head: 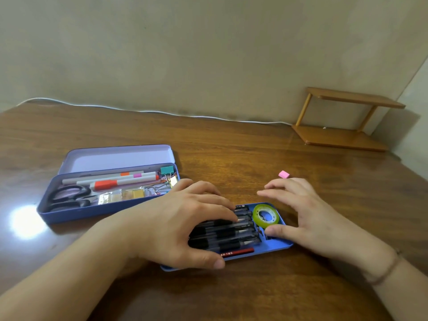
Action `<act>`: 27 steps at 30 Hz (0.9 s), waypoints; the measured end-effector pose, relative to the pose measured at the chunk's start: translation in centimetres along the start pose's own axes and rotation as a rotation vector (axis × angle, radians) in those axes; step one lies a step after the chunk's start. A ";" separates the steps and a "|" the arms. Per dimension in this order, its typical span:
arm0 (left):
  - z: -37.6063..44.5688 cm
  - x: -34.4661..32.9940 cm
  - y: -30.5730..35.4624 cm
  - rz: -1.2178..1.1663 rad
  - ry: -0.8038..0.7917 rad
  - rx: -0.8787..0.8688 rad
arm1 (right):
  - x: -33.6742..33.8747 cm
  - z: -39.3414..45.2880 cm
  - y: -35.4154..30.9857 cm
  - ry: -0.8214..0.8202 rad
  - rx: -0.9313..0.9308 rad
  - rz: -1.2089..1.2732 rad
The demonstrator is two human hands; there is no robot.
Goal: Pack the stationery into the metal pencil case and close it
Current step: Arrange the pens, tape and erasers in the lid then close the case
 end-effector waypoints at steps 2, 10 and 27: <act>0.0 -0.1 -0.1 -0.003 0.000 -0.001 | 1.1 -0.3 1.1 0.040 -0.018 0.016; 0.0 0.2 0.1 -0.027 0.040 -0.012 | 3.0 -1.2 6.8 0.155 -0.353 -0.014; -0.2 0.5 -0.4 -0.029 0.063 0.006 | 2.3 -2.3 5.6 0.168 -0.291 0.105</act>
Point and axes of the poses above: each hand's wrist, its own z-axis towards the middle knuckle, its own x-axis out of the back of the hand, y = z × x, the point moved 9 cm from there along z, towards the middle knuckle, and after that the axes turned 2 degrees about y, right-handed, at the moved point
